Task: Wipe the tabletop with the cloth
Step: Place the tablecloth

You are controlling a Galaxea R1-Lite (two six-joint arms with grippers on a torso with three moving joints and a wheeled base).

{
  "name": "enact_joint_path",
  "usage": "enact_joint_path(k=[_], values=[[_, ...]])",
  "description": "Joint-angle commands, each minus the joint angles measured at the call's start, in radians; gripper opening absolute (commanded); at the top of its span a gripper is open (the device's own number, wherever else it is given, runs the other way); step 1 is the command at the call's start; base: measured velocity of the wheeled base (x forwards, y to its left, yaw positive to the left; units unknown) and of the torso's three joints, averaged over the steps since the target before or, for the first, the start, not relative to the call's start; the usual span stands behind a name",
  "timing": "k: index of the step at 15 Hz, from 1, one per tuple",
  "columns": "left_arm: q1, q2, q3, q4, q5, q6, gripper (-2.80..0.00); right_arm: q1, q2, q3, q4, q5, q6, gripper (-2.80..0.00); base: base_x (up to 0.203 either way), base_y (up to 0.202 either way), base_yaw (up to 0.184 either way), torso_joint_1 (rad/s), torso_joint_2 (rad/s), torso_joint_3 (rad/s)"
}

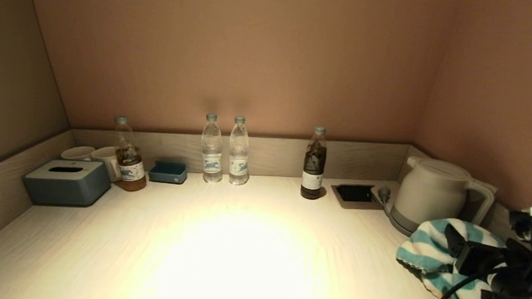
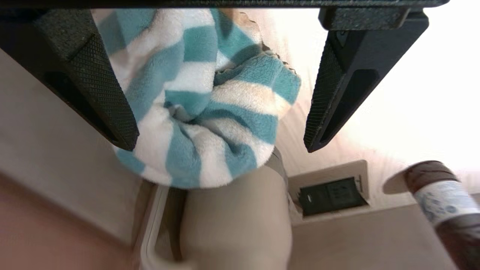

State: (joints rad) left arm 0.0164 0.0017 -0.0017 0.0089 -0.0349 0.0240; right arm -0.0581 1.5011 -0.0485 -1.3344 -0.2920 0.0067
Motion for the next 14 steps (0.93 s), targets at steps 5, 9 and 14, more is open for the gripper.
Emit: enact_joint_path(k=[5,9,14], values=[[0.000,0.000,0.000,0.000,0.000,0.001,-2.80,0.013,-0.198,0.034,0.031,0.071,-0.050,0.00,0.000,0.000,0.000,0.000,0.00,0.000],[0.000,0.000,0.000,0.000,0.000,0.001,-2.80,0.012,-0.359,0.032,0.178,0.176,-0.084,0.00,0.000,0.000,0.000,0.000,0.00,0.000],[0.000,0.000,0.000,0.000,0.000,0.001,-2.80,0.012,-0.562,-0.037,0.446,0.201,-0.110,-2.80,0.000,0.000,0.000,0.000,0.00,0.000]])
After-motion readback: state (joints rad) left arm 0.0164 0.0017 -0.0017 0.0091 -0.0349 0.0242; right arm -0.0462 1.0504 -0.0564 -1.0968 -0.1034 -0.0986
